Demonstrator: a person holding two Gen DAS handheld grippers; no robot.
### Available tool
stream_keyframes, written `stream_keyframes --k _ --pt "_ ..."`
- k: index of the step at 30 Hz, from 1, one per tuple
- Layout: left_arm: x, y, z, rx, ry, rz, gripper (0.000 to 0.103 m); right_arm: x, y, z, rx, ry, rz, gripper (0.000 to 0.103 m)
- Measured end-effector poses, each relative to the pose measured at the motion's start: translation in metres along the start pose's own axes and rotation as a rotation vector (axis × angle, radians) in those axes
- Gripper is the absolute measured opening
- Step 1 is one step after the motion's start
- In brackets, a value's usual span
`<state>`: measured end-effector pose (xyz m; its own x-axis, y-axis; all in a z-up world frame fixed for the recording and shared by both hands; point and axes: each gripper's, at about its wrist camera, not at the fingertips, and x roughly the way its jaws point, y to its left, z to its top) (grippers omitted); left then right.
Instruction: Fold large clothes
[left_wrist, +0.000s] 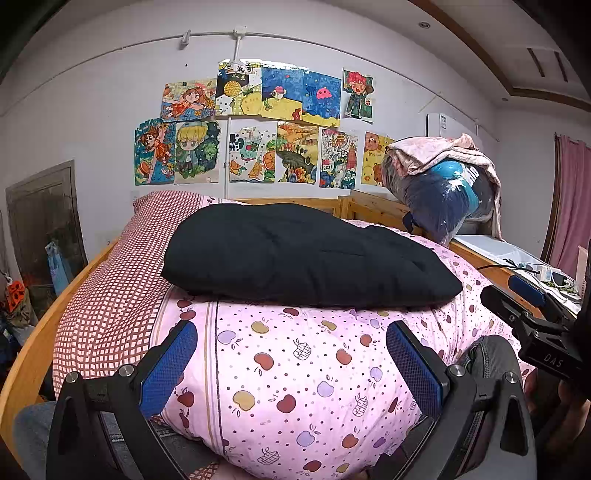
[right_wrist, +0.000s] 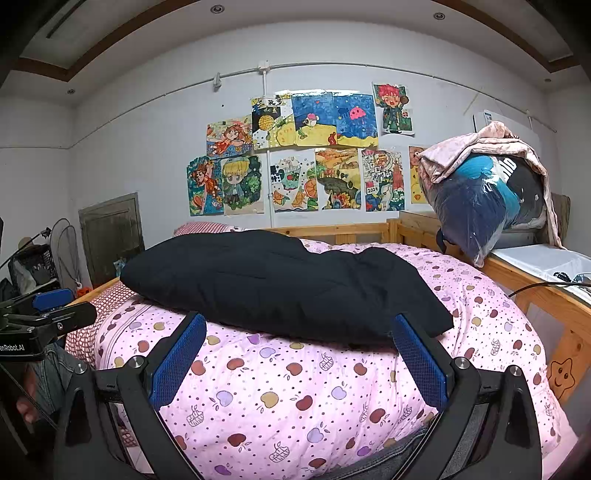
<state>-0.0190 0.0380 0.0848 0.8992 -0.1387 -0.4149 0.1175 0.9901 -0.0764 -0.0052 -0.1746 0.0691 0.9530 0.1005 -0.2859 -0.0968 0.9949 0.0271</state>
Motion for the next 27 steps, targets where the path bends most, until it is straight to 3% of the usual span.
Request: stream_keyframes --k 27 --pt "-0.001 -0.0009 -0.0002 0.0 0.0 0.0 0.103 -0.0001 0.0008 -0.0006 0.002 0.0 -0.001 0.099"
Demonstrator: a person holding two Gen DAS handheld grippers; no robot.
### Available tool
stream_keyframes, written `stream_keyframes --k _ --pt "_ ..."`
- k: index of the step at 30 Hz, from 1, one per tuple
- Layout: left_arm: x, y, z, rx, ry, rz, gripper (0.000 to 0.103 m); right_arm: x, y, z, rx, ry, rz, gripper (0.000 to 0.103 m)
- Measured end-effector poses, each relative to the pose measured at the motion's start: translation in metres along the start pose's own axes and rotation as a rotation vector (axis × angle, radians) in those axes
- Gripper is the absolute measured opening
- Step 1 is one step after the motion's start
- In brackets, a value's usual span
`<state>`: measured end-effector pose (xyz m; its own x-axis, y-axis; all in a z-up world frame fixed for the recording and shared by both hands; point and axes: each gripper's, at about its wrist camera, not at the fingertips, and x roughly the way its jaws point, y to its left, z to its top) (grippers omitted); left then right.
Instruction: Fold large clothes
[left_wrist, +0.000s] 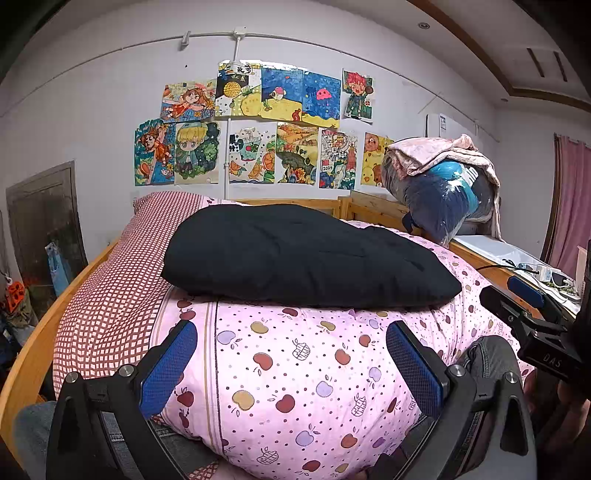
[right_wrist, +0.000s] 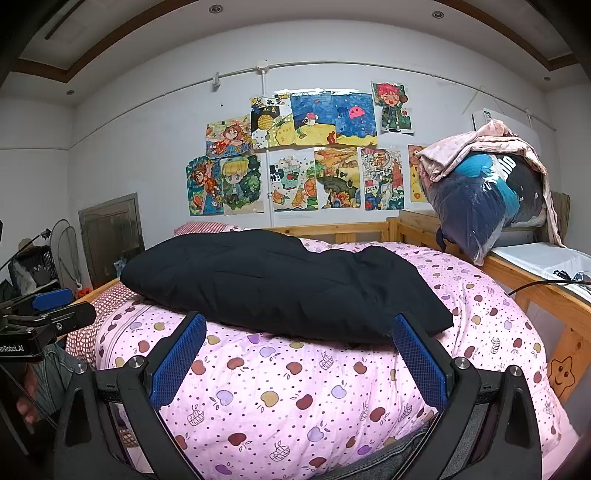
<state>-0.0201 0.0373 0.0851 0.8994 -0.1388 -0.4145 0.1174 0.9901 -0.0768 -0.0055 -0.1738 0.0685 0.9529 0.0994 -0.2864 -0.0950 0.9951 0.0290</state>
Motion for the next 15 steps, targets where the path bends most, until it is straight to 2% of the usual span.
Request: stream_keyframes --k 15 --pt "0.0002 0.0009 0.0002 0.0 0.001 -0.001 0.103 -0.0002 0.0009 -0.0001 0.002 0.001 -0.002 0.099"
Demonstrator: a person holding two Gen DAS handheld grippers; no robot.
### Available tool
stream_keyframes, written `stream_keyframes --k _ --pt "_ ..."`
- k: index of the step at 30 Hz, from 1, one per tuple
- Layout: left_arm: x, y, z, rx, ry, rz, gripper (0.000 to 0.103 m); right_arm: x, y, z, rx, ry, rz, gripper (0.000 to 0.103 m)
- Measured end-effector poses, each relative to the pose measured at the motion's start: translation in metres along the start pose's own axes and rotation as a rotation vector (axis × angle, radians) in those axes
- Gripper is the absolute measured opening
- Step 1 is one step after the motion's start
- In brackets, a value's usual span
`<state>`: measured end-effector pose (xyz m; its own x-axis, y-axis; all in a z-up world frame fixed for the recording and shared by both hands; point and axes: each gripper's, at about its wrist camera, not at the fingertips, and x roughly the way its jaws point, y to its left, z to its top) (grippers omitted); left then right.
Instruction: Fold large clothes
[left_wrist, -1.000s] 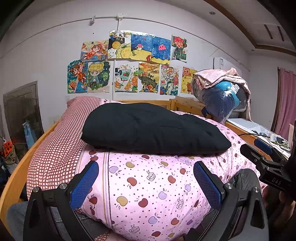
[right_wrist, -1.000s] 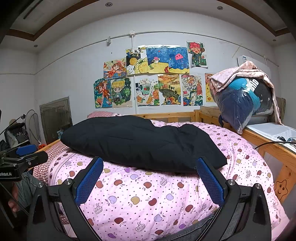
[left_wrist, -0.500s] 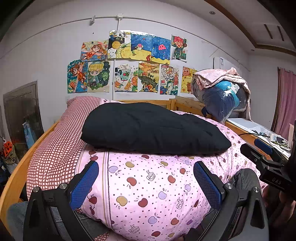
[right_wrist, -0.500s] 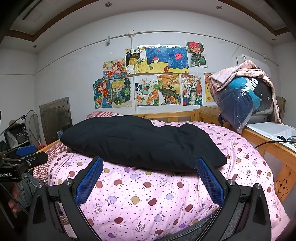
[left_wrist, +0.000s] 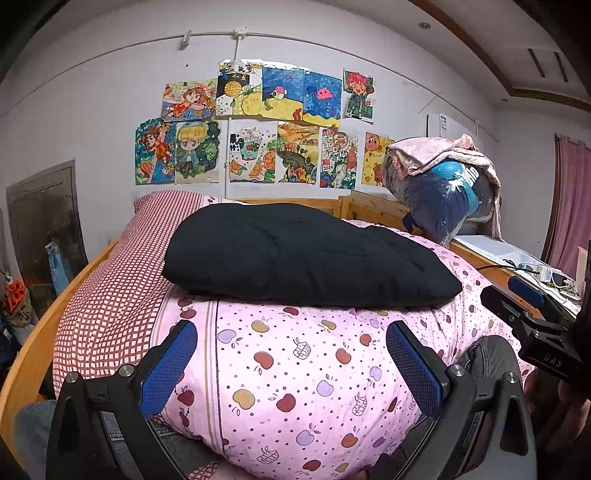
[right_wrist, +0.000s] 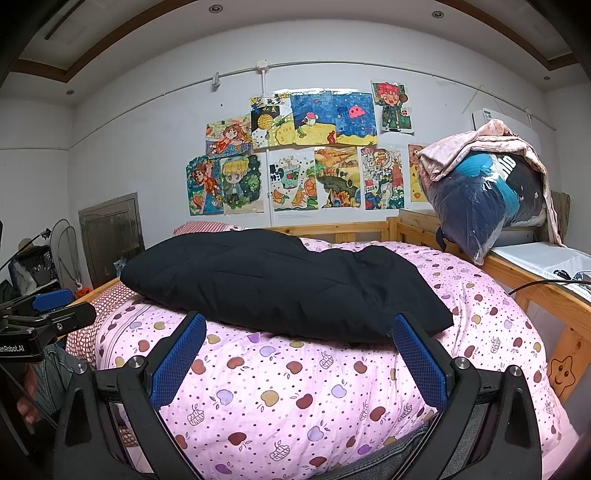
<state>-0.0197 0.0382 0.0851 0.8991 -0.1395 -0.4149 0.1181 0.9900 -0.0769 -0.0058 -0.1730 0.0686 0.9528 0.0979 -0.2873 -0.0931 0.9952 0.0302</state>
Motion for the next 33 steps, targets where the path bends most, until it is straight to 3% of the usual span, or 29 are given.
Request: stream_keyframes --k 18,33 --pt "-0.002 0.0 -0.002 -0.012 0.003 -0.004 0.103 0.0 -0.001 0.0 0.001 -0.001 0.0 0.099" --pt "-0.005 0.014 -0.004 -0.103 -0.029 0.04 0.103 0.0 0.0 0.0 0.003 0.003 -0.001 0.099"
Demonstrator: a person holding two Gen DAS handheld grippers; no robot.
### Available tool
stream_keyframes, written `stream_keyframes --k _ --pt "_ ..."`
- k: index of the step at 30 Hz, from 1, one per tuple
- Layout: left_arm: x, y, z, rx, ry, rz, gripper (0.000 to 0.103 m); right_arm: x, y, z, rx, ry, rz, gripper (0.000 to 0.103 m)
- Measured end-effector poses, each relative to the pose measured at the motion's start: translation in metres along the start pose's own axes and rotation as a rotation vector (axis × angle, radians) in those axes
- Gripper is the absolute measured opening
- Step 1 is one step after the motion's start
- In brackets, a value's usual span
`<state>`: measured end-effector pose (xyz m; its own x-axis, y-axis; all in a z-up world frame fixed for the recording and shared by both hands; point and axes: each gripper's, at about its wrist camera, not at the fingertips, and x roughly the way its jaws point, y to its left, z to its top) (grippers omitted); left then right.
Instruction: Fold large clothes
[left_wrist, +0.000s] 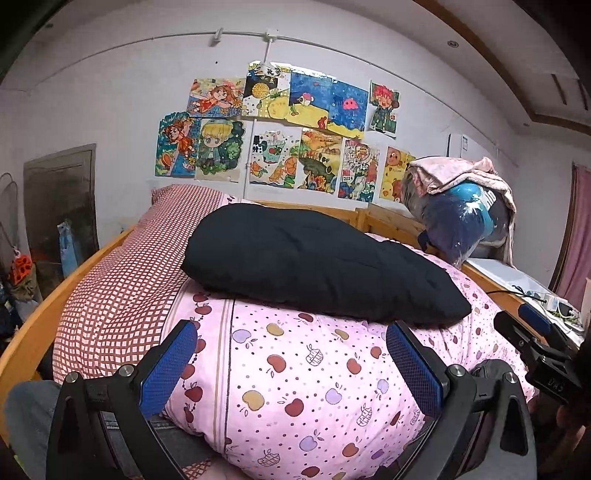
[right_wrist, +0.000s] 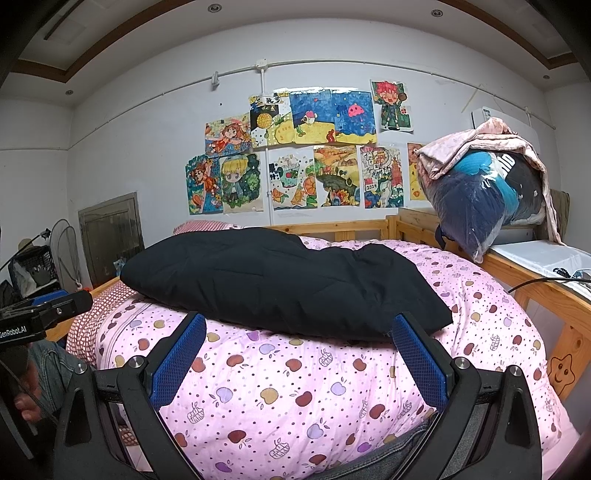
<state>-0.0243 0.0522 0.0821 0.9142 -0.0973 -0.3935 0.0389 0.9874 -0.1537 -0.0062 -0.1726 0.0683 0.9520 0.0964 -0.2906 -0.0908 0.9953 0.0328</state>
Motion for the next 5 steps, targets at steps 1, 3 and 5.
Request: stream_keyframes --k 1,3,5 --pt "0.0 -0.0002 -0.0004 0.001 0.001 0.0 0.103 0.0 0.0002 0.0 0.0 0.0 0.0 0.099" --pt "0.0015 -0.0002 0.0005 0.006 0.003 0.003 0.103 0.0 0.0001 -0.0001 -0.001 0.0 0.0 0.099" --pt "0.0024 -0.0016 0.0004 0.011 0.009 0.003 0.103 -0.0001 0.0003 -0.0005 0.0 0.0 -0.001 0.099"
